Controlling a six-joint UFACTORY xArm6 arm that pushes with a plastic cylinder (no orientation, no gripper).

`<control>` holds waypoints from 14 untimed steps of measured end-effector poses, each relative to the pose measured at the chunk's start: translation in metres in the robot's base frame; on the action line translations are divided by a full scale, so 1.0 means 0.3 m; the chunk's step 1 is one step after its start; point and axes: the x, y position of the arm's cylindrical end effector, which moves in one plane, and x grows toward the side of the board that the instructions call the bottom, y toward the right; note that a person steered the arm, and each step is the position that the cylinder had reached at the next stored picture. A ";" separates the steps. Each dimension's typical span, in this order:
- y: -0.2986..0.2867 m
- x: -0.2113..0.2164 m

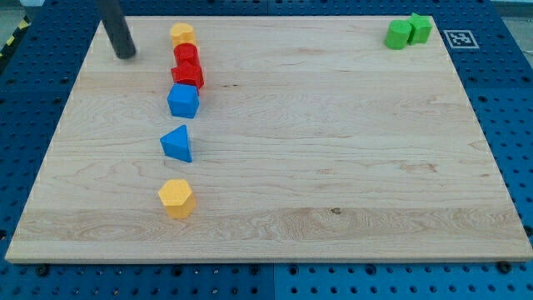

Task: Slide the red star to the top center

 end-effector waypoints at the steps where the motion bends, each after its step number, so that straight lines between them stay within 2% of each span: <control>1: 0.062 0.023; 3: 0.123 0.160; 6: 0.505 0.237; 7: 0.622 0.205; 9: 0.655 0.022; 11: 0.870 0.059; 13: 0.861 -0.119; 14: 0.874 -0.079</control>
